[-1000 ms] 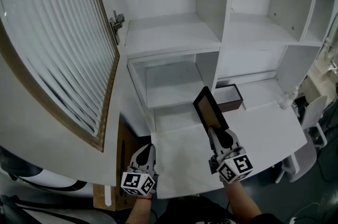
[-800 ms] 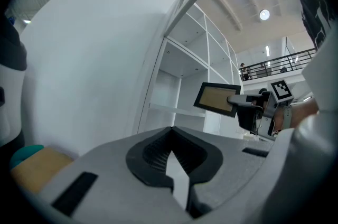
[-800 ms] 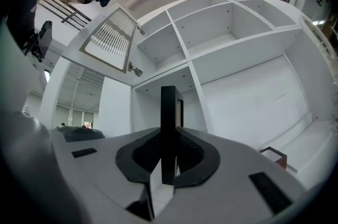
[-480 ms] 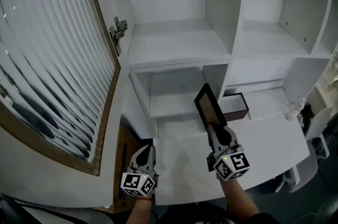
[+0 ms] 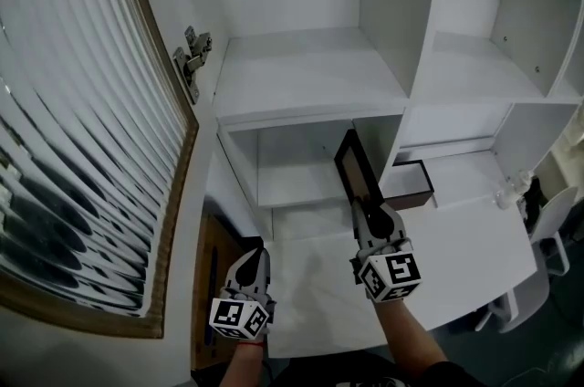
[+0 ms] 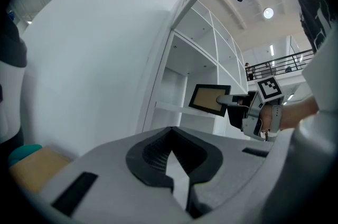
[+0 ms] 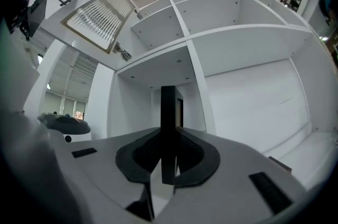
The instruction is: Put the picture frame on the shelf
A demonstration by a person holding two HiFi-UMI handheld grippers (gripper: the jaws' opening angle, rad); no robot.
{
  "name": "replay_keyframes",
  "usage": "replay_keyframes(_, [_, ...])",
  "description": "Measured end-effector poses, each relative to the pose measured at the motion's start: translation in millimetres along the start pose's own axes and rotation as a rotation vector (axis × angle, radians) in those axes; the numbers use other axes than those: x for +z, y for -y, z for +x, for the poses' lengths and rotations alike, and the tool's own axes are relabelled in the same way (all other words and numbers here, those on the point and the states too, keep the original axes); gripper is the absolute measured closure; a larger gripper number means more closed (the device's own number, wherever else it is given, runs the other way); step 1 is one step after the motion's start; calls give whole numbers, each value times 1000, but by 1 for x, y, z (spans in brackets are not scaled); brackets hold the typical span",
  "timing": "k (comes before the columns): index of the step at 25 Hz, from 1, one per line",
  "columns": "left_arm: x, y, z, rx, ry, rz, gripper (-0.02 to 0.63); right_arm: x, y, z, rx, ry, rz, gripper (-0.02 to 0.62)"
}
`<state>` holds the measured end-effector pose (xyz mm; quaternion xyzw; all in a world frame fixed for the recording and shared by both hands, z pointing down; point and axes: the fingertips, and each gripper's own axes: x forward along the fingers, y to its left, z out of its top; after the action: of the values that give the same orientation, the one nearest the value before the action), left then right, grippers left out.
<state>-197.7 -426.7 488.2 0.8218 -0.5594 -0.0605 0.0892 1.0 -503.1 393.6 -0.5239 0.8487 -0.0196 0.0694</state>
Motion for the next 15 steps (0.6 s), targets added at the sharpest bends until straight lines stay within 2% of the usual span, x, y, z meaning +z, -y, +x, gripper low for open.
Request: replay_keyframes(15, [-2,-9,0,32,5,-14,603,4,21,33,-112,-50,32,549])
